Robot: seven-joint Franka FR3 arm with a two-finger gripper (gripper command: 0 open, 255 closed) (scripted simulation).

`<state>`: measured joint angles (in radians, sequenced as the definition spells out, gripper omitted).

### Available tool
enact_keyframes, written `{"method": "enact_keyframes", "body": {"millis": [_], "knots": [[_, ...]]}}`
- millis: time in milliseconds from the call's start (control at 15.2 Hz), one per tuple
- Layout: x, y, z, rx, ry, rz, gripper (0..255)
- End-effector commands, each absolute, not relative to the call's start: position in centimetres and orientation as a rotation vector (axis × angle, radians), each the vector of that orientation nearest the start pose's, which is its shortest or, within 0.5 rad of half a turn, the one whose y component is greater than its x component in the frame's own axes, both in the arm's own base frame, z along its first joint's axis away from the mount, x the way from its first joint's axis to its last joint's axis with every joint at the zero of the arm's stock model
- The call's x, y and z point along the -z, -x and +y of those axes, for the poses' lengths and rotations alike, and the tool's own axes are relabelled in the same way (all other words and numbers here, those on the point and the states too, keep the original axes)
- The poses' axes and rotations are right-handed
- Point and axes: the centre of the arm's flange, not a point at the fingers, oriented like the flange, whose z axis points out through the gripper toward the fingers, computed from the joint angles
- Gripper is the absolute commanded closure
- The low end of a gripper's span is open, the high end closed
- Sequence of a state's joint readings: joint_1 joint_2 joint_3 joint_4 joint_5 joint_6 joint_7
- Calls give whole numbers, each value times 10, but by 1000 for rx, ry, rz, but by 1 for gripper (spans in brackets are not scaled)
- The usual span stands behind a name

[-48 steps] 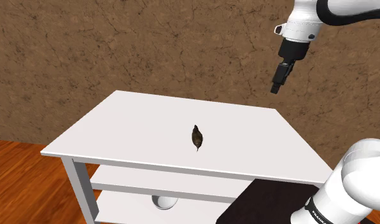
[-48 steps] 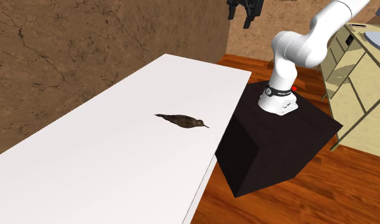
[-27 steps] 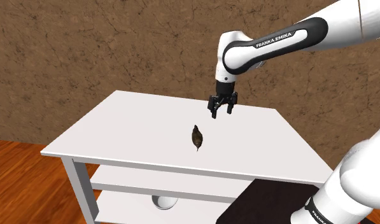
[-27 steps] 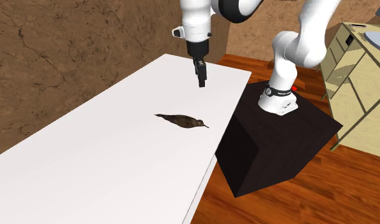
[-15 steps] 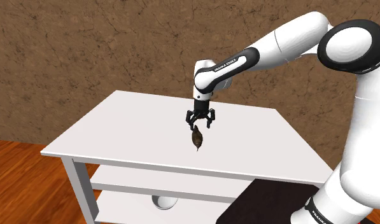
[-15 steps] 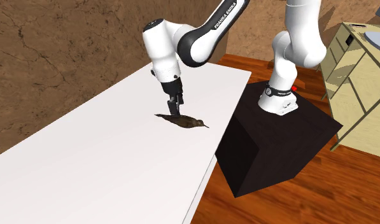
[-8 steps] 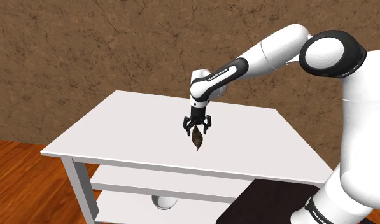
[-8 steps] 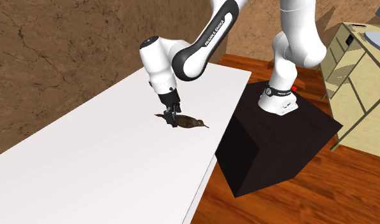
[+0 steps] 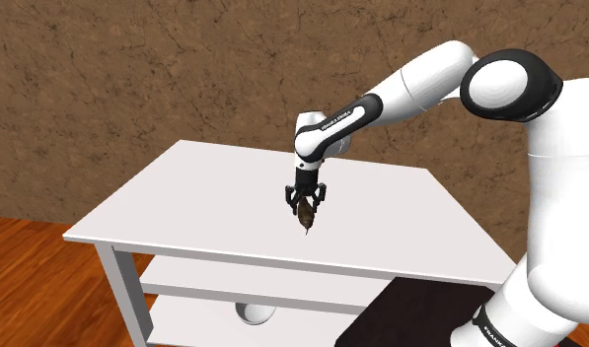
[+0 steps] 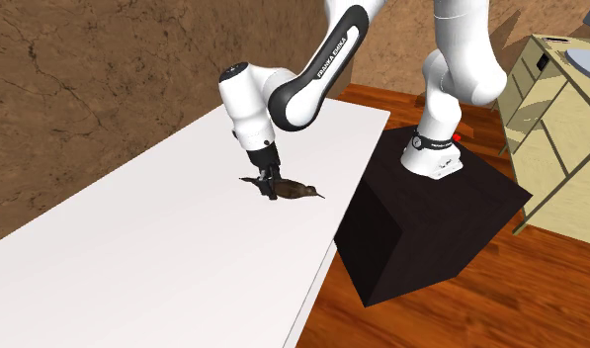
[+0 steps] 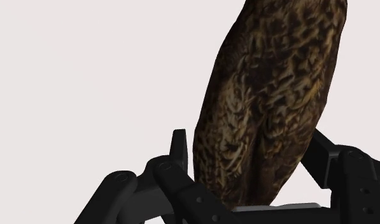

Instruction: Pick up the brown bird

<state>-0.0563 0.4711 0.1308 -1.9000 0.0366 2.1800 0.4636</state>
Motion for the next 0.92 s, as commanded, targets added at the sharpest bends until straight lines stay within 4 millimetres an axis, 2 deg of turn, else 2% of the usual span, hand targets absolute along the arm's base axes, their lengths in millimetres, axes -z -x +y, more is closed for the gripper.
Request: {"method": "enact_keyframes", "body": {"millis": [0,264,858], "knots": [[-238,-608,44,-321,3022,646,255],[-238,-609,44,-321,3022,646,255],[-286,-609,44,-321,3022,646,255]]}}
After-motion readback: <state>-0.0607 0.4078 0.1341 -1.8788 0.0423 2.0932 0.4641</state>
